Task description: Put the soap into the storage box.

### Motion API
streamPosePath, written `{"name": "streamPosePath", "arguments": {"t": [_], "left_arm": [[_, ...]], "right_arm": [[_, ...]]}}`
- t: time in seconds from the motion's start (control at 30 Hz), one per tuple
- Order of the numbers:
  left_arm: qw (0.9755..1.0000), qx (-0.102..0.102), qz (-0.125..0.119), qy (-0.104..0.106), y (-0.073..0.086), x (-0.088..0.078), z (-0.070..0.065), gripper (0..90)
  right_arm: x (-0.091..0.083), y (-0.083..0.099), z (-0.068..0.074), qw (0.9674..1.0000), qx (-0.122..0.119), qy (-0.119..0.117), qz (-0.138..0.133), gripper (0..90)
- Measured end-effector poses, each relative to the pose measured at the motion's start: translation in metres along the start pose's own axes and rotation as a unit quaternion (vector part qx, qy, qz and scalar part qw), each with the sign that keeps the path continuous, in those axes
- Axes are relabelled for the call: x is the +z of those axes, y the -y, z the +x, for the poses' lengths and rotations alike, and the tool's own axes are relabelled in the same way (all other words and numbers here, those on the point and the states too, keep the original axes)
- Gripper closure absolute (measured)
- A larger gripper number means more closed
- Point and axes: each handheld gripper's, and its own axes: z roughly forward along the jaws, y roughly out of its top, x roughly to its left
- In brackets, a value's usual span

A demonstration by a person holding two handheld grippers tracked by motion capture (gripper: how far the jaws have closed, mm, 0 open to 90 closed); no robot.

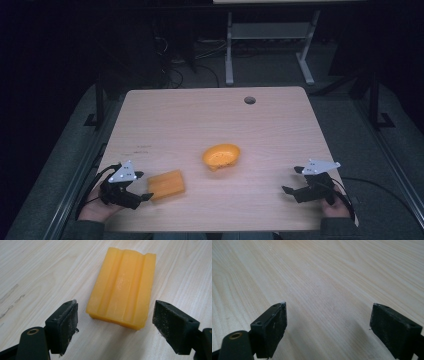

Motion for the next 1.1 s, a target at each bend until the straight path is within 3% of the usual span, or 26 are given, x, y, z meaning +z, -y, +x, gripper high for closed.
{"name": "streamPosePath", "arguments": {"t": [1.1], "left_arm": [[0.9985,0.034,0.027,0.034,-0.028,0.028,-0.001,17.7]], "right_arm": [[0.004,-0.001,0.000,1.0000,-0.002,-0.003,0.008,13.7]]}}
